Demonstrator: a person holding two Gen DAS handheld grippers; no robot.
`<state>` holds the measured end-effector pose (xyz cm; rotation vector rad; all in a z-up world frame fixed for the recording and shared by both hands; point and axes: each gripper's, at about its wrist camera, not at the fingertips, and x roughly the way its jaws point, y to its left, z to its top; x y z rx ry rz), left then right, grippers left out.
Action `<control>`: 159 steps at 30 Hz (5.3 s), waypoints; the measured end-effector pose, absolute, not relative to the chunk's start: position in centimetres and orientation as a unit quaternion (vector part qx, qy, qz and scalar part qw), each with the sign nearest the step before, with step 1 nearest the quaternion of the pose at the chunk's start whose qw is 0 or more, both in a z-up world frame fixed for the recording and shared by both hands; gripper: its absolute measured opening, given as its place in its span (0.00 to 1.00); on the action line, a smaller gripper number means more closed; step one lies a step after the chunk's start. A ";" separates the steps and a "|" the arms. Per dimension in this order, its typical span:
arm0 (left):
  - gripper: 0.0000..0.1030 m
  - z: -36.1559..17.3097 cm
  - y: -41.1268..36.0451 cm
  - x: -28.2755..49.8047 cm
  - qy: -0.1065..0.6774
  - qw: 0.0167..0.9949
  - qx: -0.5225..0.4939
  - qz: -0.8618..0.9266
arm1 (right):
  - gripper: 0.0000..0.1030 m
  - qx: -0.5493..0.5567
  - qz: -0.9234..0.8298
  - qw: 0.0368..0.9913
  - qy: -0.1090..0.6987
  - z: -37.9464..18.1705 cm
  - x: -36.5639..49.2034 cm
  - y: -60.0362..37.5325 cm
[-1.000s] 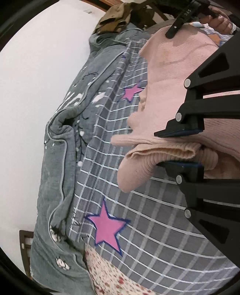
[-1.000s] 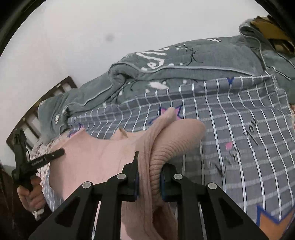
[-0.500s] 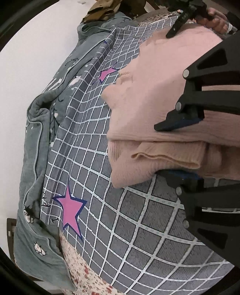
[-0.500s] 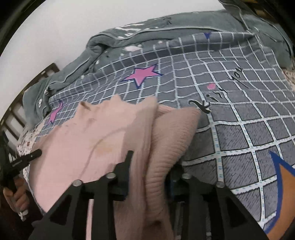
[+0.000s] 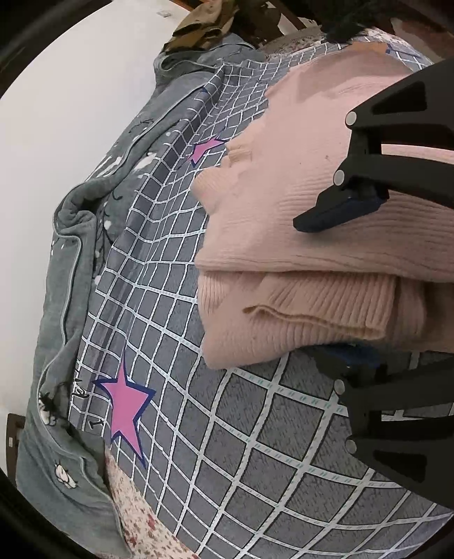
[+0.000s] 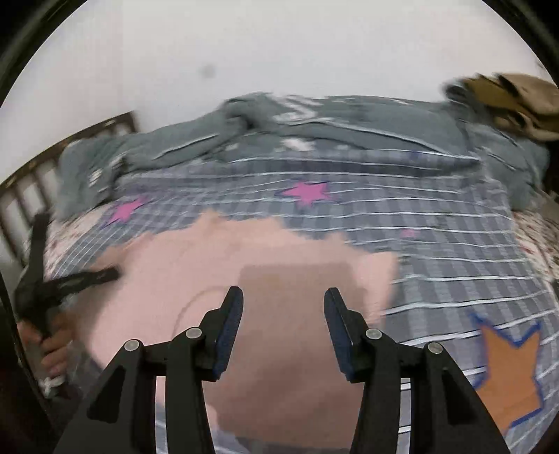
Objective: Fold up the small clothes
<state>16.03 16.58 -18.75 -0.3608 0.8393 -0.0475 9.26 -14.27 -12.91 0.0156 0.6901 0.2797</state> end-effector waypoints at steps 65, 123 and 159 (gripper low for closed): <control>0.56 -19.3 16.3 14.6 0.396 0.900 -0.169 -0.062 | 0.51 -0.080 0.042 0.940 0.328 -18.7 9.2 -4.3; 0.40 -8.1 -8.4 14.2 0.450 0.876 -0.081 -0.155 | 0.51 0.000 0.048 0.943 0.330 -13.1 -0.8 -27.2; 0.41 -12.6 1.9 14.6 0.435 0.890 -0.060 -0.125 | 0.30 0.168 0.139 0.890 0.401 -15.8 14.2 -25.4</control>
